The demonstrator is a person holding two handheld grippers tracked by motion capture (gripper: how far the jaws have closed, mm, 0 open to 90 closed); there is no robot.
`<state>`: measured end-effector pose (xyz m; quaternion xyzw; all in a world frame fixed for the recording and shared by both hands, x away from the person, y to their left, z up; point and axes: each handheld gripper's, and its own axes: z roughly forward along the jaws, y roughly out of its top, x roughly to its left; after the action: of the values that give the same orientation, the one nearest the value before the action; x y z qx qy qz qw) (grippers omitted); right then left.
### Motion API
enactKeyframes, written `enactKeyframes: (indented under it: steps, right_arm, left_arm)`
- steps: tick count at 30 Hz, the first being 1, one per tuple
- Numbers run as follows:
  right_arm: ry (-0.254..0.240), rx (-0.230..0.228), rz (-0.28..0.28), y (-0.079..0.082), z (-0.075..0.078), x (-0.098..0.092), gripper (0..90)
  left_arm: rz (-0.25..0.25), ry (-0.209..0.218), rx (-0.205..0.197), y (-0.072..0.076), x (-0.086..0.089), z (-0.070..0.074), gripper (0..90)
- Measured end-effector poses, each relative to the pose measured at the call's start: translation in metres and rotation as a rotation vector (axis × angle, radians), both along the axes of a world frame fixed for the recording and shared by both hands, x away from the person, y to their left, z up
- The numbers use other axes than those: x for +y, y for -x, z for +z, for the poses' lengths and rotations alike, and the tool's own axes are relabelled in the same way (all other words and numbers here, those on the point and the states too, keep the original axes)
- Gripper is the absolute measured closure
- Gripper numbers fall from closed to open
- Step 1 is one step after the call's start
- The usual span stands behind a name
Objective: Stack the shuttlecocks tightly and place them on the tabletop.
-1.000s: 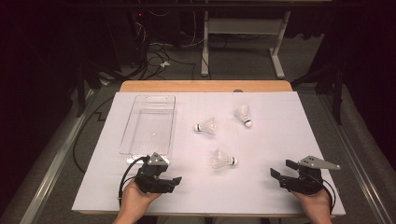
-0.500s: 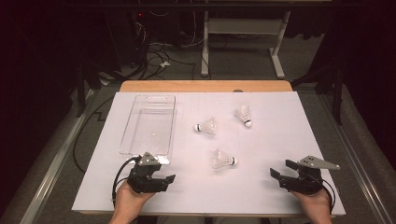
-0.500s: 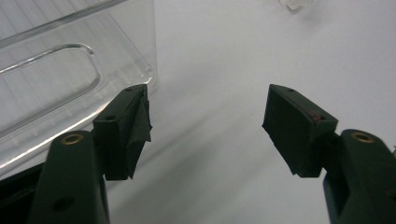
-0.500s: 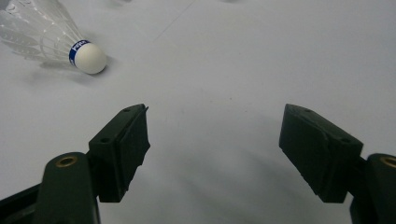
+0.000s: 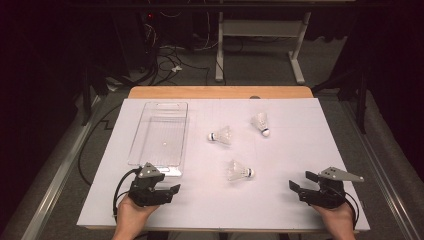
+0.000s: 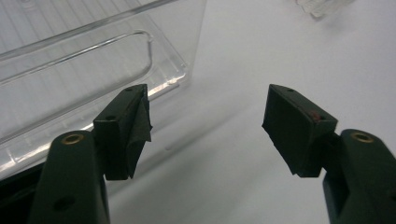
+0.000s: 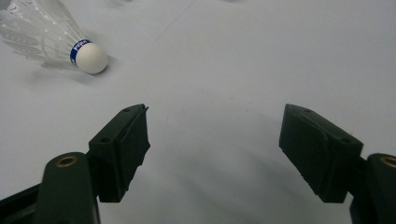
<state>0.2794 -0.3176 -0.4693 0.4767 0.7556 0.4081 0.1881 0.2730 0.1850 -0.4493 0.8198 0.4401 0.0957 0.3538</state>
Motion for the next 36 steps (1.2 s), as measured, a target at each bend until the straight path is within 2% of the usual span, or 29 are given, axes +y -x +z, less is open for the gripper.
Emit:
enactKeyframes:
  steps: [13, 20, 26, 32, 36]
  right_arm:
    - [0.002, 0.000, -0.002, 0.000, 0.000, 0.000, 24.5]
    - [0.012, 0.002, -0.016, -0.001, -0.001, -0.001, 24.5]
    - [0.011, 0.004, -0.023, 0.000, -0.001, -0.001, 24.4]
    - [0.009, 0.004, -0.021, 0.000, -0.001, -0.001, 24.4]
    - [0.005, 0.005, -0.028, 0.000, -0.001, -0.001, 24.4]
  left_arm:
    - [0.064, 0.027, -0.042, 0.003, 0.018, -0.002, 33.0]
    - [0.079, 0.032, -0.068, 0.005, 0.026, -0.002, 33.1]
    - [0.098, 0.033, -0.080, 0.007, 0.033, -0.004, 33.1]
    - [0.128, 0.053, -0.077, 0.008, 0.042, -0.006, 33.0]
    - [0.146, 0.055, -0.093, 0.008, 0.048, -0.006, 33.0]
